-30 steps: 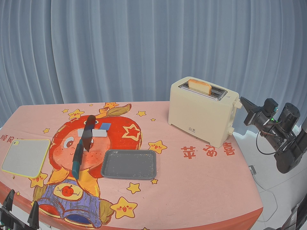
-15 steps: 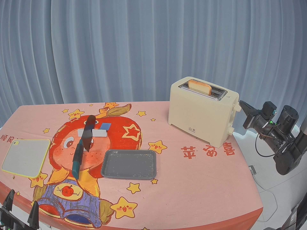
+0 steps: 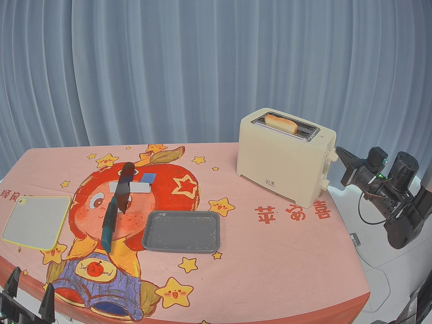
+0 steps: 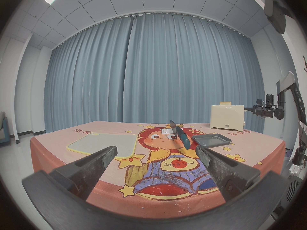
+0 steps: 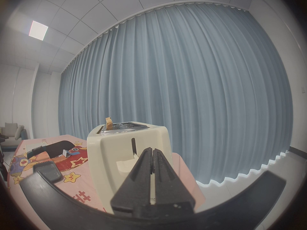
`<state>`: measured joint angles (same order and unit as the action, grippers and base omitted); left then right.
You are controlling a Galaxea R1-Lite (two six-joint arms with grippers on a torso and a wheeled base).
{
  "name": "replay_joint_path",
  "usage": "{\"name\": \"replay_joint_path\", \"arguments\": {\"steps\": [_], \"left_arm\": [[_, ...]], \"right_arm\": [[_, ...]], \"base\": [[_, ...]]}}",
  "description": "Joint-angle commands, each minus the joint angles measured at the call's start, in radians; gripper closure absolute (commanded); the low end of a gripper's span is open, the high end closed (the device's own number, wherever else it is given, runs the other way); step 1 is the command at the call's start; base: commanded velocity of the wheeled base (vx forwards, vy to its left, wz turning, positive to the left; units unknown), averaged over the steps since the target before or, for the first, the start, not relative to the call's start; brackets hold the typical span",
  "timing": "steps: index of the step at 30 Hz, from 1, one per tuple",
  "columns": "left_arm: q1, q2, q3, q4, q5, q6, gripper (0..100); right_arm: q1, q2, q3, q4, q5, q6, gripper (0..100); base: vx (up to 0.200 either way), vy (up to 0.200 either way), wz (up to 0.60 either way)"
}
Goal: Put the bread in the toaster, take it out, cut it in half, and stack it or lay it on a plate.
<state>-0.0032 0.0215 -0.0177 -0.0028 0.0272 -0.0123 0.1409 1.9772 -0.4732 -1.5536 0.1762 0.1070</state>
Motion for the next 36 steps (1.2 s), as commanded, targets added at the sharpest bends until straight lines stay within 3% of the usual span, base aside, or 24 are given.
{"name": "replay_joint_path", "arguments": {"steps": [1, 36], "left_arm": [[0.000, 0.002, 0.018, 0.000, 0.000, 0.000, 0], [0.000, 0.002, 0.018, 0.000, 0.000, 0.000, 0]], "right_arm": [[0.000, 0.009, 0.002, -0.010, 0.000, -0.001, 100], [-0.001, 0.071, 0.030, -0.010, -0.003, -0.024, 100]], "base": [[0.000, 0.000, 0.00], [0.000, 0.000, 0.00]]}}
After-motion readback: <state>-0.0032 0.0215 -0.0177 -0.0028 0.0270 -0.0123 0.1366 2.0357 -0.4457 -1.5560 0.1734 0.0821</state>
